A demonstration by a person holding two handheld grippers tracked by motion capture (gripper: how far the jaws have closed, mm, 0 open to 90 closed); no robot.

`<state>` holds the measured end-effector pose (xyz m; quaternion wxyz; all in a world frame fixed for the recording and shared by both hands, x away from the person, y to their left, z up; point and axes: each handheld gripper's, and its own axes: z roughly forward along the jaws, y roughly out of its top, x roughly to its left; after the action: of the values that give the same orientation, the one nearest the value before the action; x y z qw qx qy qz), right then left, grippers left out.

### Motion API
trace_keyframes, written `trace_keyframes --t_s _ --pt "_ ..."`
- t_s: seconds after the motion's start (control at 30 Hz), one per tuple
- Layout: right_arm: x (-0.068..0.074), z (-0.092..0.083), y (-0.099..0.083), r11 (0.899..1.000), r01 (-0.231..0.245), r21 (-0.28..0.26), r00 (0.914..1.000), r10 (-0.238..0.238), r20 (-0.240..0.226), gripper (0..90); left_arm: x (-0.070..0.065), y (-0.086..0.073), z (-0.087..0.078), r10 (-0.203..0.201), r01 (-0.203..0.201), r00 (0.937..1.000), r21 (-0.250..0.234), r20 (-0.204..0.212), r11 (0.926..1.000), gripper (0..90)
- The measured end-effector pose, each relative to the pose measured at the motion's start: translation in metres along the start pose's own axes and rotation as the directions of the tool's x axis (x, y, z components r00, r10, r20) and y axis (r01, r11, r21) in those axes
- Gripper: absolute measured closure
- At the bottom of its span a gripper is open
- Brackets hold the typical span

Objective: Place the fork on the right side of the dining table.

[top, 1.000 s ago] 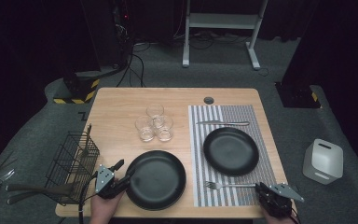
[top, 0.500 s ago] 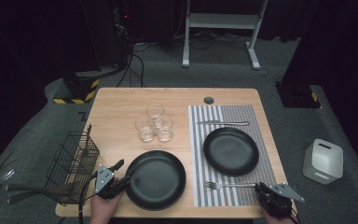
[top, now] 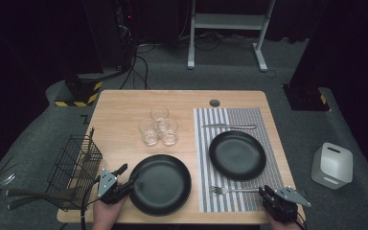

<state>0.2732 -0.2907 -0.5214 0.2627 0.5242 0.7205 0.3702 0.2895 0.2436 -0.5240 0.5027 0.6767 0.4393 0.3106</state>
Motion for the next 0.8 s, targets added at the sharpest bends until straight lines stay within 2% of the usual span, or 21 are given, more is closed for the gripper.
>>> trace_keyframes --t_s 0.8 --pt "0.023 0.012 0.022 0.999 0.04 -0.015 0.9988 -0.041 -0.027 67.5 0.003 0.001 0.0 -0.034 0.035 0.9994 0.004 -0.007 0.9994 46.3"
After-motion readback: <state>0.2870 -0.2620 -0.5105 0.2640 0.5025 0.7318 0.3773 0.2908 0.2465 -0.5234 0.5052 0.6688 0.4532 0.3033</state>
